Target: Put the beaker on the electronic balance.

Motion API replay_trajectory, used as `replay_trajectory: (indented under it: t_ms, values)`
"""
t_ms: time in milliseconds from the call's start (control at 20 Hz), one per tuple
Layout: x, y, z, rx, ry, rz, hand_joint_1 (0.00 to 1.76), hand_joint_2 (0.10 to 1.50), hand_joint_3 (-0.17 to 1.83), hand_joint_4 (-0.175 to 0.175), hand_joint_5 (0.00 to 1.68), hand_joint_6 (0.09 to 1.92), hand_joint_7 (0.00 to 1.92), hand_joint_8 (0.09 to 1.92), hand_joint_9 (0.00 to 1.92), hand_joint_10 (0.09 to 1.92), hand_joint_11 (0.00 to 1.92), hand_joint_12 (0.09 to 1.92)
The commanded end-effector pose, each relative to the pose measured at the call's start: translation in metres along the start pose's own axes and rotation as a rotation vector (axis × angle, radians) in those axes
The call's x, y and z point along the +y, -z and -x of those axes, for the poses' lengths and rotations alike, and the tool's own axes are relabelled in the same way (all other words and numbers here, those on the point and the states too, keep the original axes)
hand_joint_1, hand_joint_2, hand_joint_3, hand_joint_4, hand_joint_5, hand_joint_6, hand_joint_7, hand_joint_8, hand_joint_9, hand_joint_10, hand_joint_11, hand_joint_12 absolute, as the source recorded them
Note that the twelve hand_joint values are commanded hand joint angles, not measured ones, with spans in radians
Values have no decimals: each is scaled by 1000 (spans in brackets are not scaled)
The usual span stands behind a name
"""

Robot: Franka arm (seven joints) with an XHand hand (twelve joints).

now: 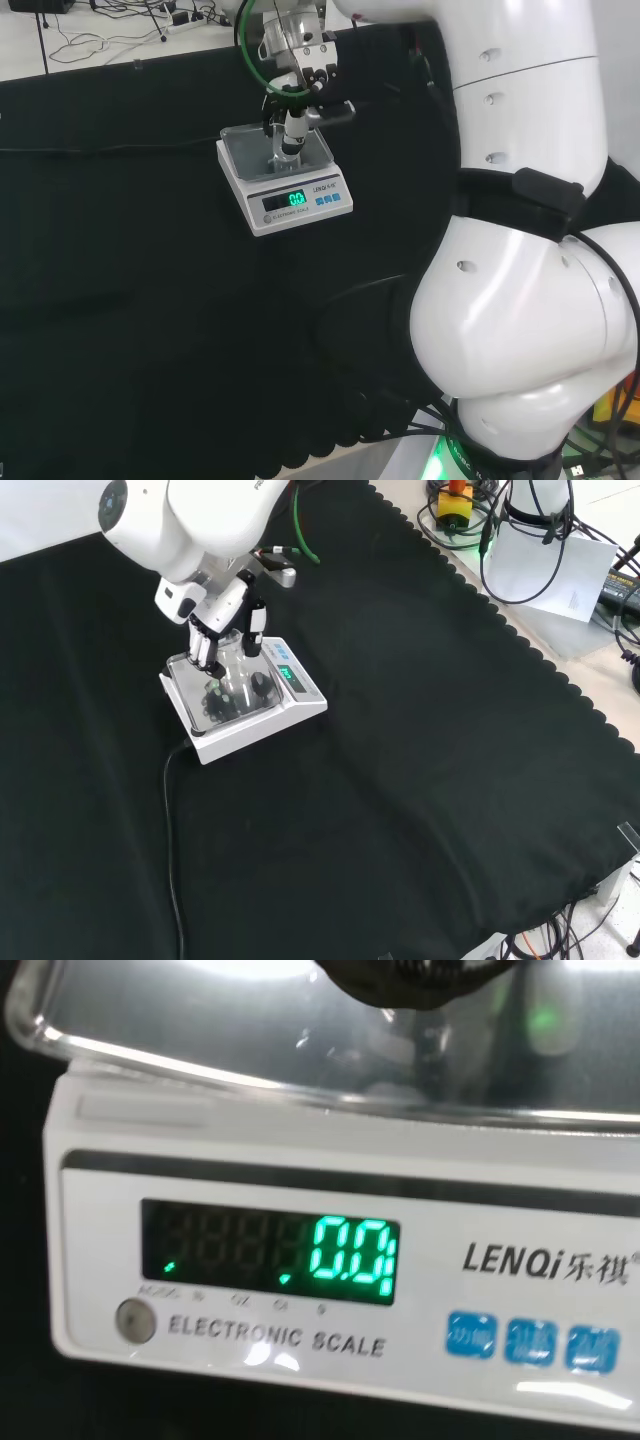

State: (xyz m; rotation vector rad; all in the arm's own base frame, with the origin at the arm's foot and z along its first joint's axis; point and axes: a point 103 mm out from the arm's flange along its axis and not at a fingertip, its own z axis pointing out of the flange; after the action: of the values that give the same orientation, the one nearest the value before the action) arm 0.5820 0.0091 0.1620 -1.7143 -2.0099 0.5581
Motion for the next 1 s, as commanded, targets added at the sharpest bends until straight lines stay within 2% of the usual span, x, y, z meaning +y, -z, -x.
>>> replay_trajectory:
  t_ms: [50,300,400,450,550,600,650,750,800,850,900,950,1000]
  values:
    - [8,-5,17,12,-31,-25,1621,1141,0,-175,781,1113,574,1424,914,1195,803,1555]
    - [9,-1,18,15,-38,-36,1621,1140,0,-175,783,1111,575,1423,917,1192,802,1554]
    - [8,0,17,22,-36,-57,1569,1170,4,-175,712,1311,570,1328,755,1251,776,1556]
    - [7,0,16,18,-36,-57,1395,1201,13,-175,704,1361,551,1282,766,1222,818,1397]
    - [5,2,14,10,-33,-56,1318,1182,-3,-173,623,1184,495,1120,826,1032,945,1092]
    - [4,3,12,-1,-34,-56,1291,1172,-67,-152,565,1101,454,1041,843,921,1019,1015]
    - [2,5,11,-12,-33,-53,1240,1133,-117,-111,475,1001,376,973,786,842,1035,1017]
    - [-1,9,9,-21,-26,-58,1094,998,-161,-26,263,685,139,809,443,847,803,1184]
    - [-3,12,8,-26,-24,-60,1029,942,-169,6,194,524,71,632,253,878,629,1286]
    - [-5,13,7,-34,-23,-64,972,898,-173,31,137,376,34,415,131,783,439,1383]
    - [-6,15,7,-44,-23,-67,927,864,-172,51,87,259,16,231,64,610,275,1455]
    - [-8,16,6,-51,-24,-72,895,837,-168,68,48,150,7,118,30,392,149,1492]
    - [-9,16,5,-60,-26,-75,875,817,-167,81,24,87,2,87,13,216,75,1499]
